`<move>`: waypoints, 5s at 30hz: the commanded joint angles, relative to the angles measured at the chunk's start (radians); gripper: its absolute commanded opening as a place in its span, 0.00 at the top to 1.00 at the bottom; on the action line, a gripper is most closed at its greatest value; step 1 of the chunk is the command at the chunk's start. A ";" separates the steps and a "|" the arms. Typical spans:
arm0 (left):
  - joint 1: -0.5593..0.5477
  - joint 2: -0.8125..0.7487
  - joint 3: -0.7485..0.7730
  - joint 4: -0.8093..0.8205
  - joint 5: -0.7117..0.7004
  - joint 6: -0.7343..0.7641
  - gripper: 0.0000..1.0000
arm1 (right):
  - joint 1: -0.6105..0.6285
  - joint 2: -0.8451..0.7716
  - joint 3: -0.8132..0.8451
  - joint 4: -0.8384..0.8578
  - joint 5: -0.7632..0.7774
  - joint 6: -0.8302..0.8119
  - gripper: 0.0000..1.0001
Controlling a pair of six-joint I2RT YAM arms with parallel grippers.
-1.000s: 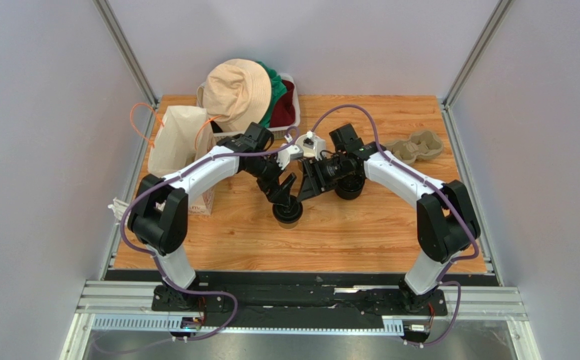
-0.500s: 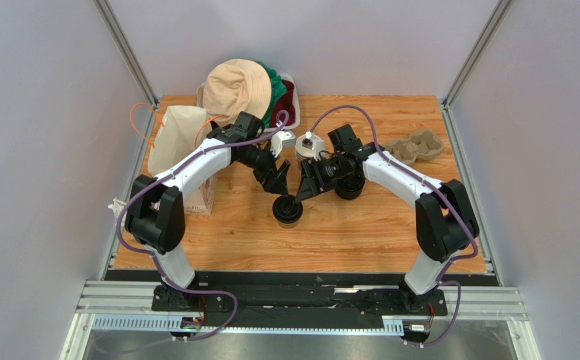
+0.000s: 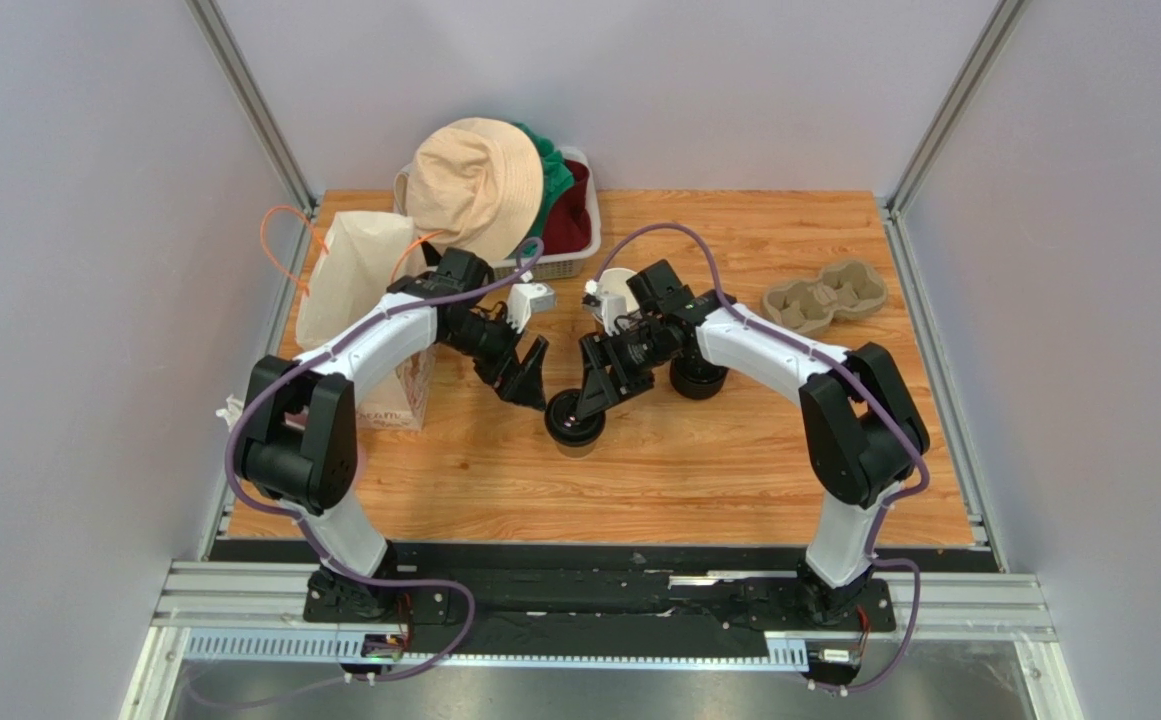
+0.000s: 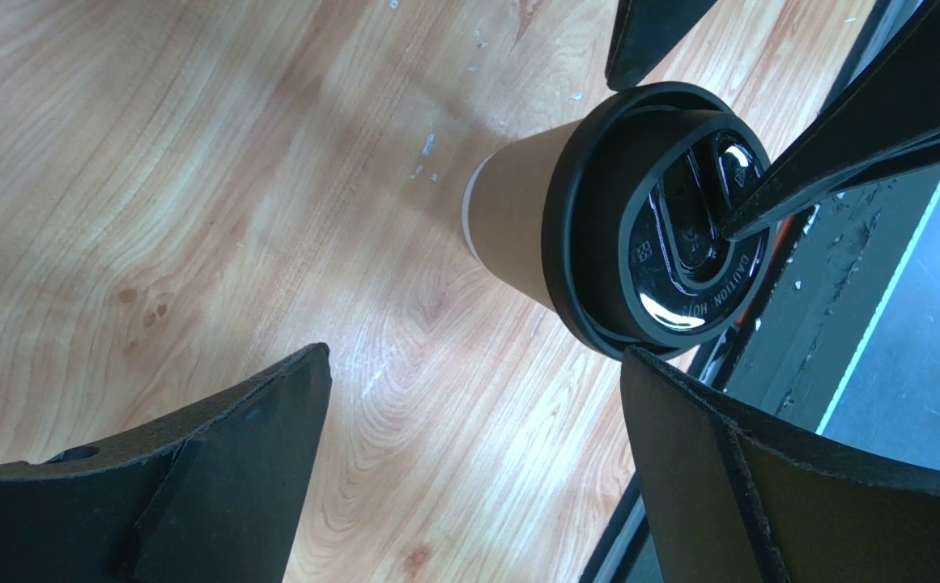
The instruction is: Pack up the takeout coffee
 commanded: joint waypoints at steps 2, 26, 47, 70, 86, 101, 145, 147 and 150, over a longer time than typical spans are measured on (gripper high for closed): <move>-0.002 -0.015 -0.017 0.054 0.036 0.017 0.03 | 0.004 0.009 0.048 0.020 0.006 0.012 0.35; -0.002 0.051 0.006 0.068 0.090 0.008 0.03 | 0.005 0.073 0.075 0.012 -0.009 0.020 0.63; -0.014 0.079 -0.081 0.069 -0.056 0.040 0.27 | 0.080 0.043 0.034 0.002 0.195 -0.040 0.64; 0.000 -0.049 -0.090 -0.066 0.211 0.178 0.24 | 0.080 0.054 0.071 -0.029 0.204 -0.092 0.60; 0.000 -0.064 -0.077 -0.035 0.231 0.172 0.24 | 0.039 -0.150 0.098 -0.126 0.135 -0.232 0.32; 0.003 0.043 0.052 0.026 0.300 0.142 0.25 | 0.168 -0.249 -0.070 -0.248 -0.099 -0.519 0.20; 0.003 0.039 -0.043 -0.155 0.384 0.312 0.27 | 0.183 -0.207 -0.107 0.066 0.307 -0.407 0.18; 0.003 0.037 -0.047 -0.155 0.383 0.312 0.28 | 0.183 -0.190 -0.101 0.091 0.347 -0.384 0.18; 0.003 0.029 -0.049 -0.156 0.380 0.312 0.28 | 0.182 -0.178 -0.098 0.115 0.407 -0.364 0.18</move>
